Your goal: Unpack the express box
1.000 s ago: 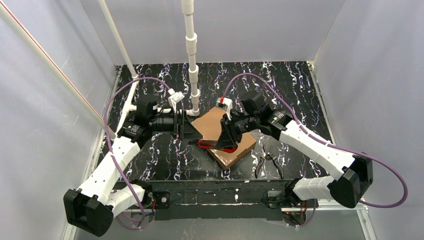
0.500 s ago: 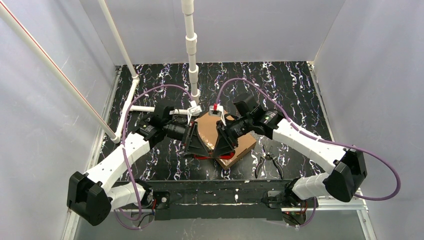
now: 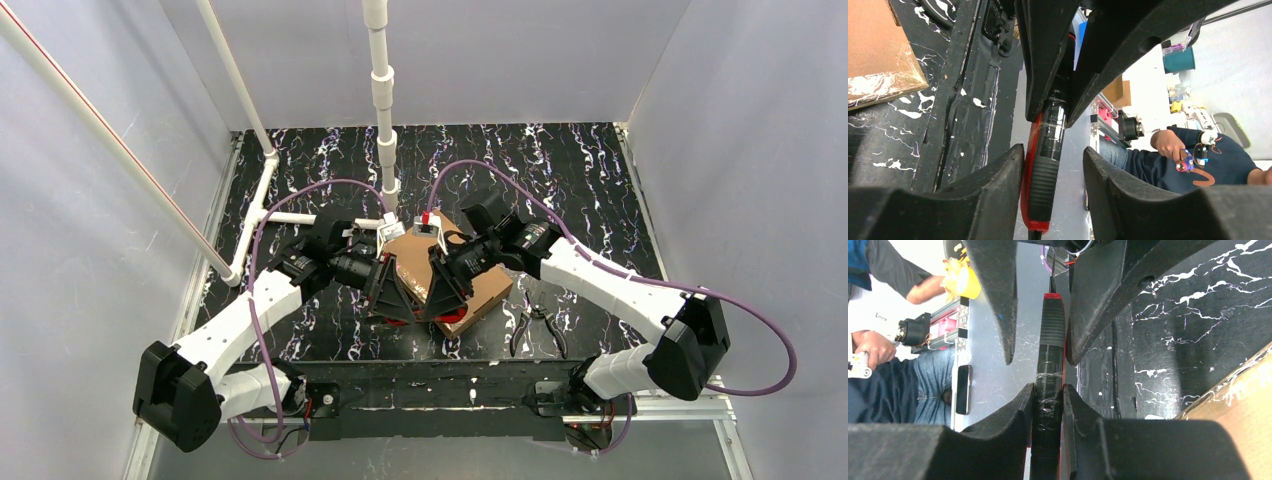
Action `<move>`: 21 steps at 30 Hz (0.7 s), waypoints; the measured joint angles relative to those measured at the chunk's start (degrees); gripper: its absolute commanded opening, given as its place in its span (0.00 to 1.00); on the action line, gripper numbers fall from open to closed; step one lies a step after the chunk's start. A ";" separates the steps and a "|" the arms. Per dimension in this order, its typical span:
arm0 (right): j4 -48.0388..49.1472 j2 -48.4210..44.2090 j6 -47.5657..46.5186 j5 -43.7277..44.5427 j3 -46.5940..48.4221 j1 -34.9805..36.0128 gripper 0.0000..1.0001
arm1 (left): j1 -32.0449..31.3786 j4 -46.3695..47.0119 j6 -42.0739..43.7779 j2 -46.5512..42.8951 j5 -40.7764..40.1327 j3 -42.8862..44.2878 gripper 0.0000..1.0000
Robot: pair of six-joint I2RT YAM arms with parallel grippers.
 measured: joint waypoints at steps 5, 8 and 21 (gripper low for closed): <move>2.21 -0.04 1.66 -0.96 0.00 0.11 0.01 | -0.02 0.11 0.59 -0.07 -0.50 -0.15 0.19; 3.21 -0.13 3.45 -0.98 -0.11 0.15 0.01 | -0.02 0.85 0.87 -0.26 -0.20 -0.22 0.00; 19.80 -5.49 21.16 8.44 -8.24 -5.49 0.98 | -0.07 8.37 -5.27 -4.42 -7.89 -2.86 0.00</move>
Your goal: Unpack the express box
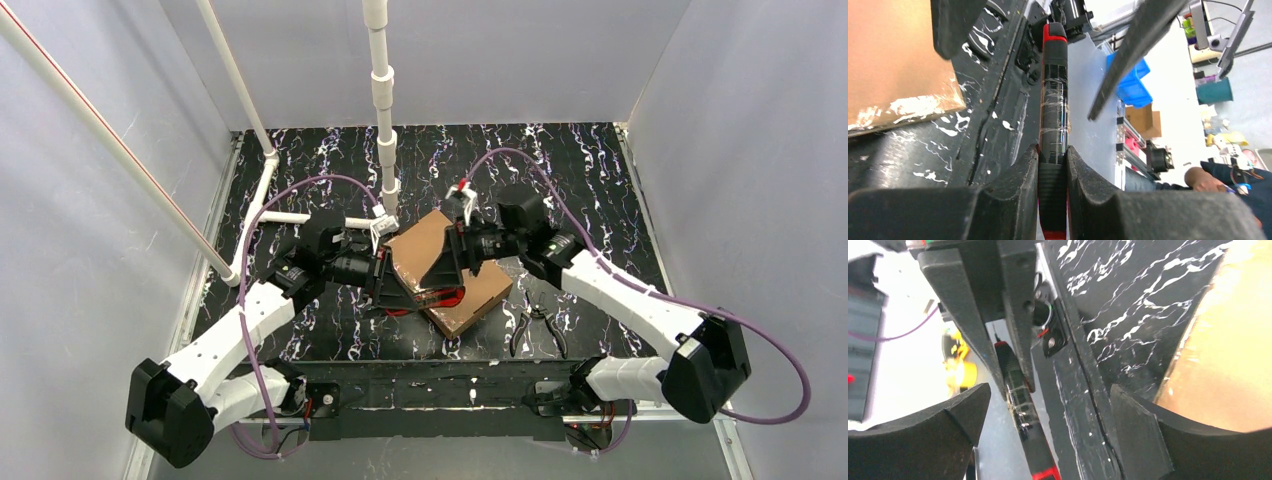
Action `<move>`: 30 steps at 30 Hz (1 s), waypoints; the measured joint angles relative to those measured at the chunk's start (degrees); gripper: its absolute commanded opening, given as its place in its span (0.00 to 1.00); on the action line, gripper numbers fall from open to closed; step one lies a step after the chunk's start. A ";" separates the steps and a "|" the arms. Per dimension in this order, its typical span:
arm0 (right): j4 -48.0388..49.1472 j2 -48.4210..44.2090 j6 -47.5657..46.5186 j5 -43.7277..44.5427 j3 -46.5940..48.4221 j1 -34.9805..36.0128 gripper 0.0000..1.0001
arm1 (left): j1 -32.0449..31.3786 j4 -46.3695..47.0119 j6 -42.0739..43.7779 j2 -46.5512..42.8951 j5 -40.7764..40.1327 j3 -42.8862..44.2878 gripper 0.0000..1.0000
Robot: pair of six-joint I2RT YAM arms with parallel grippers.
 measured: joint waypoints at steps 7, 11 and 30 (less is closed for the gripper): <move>11.85 -5.77 12.81 3.93 -5.44 -6.25 0.98 | 0.37 6.69 -7.06 -3.23 -5.68 -0.35 0.00; 17.92 -8.04 19.52 6.47 -7.39 -6.75 0.97 | 1.11 8.04 -12.28 -6.14 -11.04 0.50 0.00; 50.99 -4.11 43.71 8.33 -13.22 -4.72 0.52 | 1.75 16.98 -27.10 -5.29 -18.43 5.09 0.00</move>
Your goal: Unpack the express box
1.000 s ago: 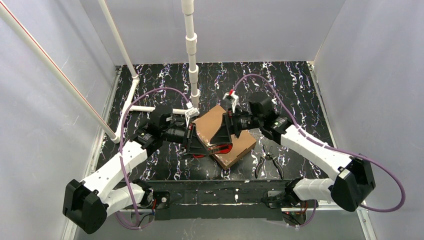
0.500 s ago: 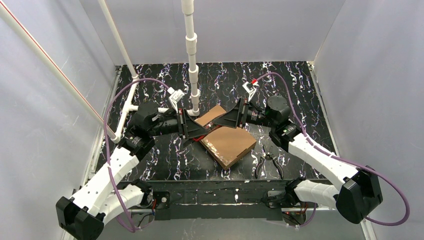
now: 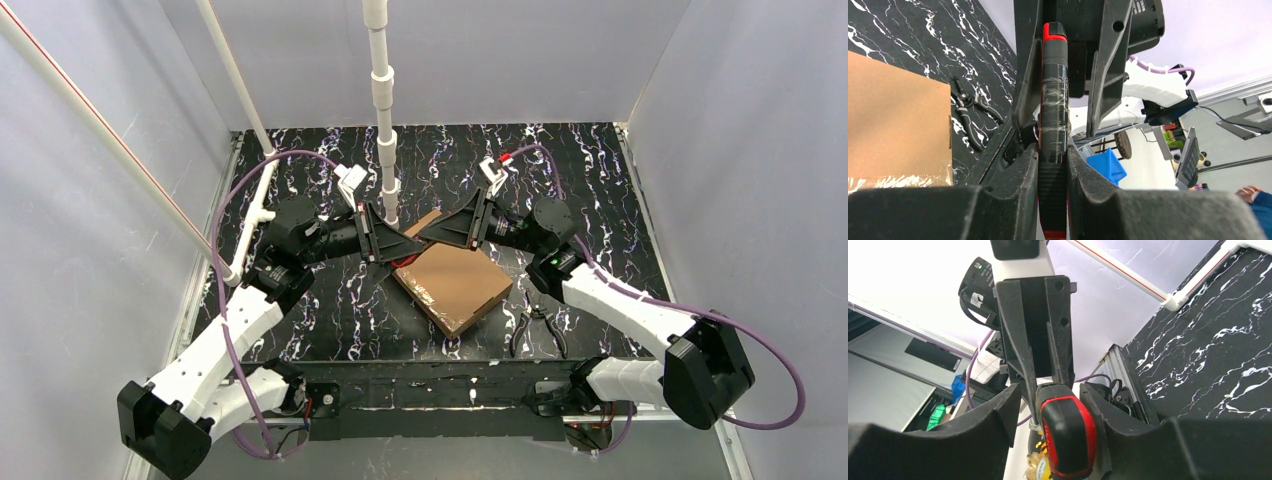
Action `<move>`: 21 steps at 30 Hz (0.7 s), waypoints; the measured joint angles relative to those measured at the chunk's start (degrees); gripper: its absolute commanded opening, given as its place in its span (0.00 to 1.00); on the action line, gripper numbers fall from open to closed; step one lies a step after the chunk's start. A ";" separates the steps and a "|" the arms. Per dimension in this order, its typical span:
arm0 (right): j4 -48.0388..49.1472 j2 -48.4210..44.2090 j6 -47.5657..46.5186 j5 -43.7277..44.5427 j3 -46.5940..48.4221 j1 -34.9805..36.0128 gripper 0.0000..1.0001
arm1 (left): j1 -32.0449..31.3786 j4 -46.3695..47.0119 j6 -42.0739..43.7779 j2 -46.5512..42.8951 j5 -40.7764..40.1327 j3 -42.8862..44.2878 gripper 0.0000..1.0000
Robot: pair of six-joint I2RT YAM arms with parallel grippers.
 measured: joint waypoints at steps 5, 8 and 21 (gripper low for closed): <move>4.07 2.27 2.86 0.48 -0.52 0.57 0.40 | 0.07 3.43 -2.23 2.80 0.52 0.02 0.00; 6.36 2.80 4.26 1.51 -1.60 0.63 0.40 | 0.28 4.39 -3.02 3.34 0.83 0.02 0.00; 13.42 2.80 7.39 4.79 -4.04 1.05 0.01 | 1.16 7.43 -5.64 3.48 1.55 0.00 0.00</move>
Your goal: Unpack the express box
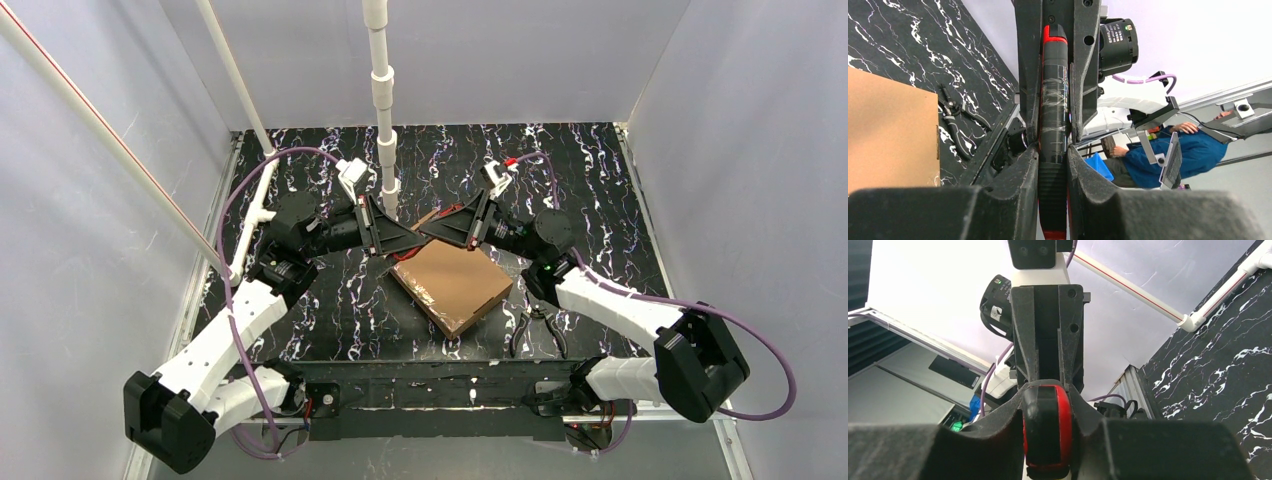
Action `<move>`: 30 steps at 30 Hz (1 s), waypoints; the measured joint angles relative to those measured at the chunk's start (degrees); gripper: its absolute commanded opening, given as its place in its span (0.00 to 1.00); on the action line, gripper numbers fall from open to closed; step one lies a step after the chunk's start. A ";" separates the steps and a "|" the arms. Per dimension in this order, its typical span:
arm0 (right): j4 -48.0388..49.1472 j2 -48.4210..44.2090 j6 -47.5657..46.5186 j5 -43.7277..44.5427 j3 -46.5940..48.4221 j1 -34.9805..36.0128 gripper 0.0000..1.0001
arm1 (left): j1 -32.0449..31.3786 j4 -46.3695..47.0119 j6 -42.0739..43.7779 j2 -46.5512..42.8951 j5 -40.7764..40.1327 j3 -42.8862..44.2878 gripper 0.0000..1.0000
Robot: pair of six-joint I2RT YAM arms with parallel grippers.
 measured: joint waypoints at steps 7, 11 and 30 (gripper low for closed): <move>-6.01 -3.74 -4.44 3.76 -1.25 0.22 0.01 | 1.16 -0.24 -1.73 0.04 1.68 -0.61 0.59; -26.18 -9.33 -16.50 9.66 1.46 -0.44 0.01 | 6.16 -2.01 -2.34 -0.44 3.45 -2.10 0.81; -65.11 -18.29 -46.66 34.27 9.33 -0.50 0.01 | 14.23 -51.91 22.27 9.94 -19.12 9.88 0.95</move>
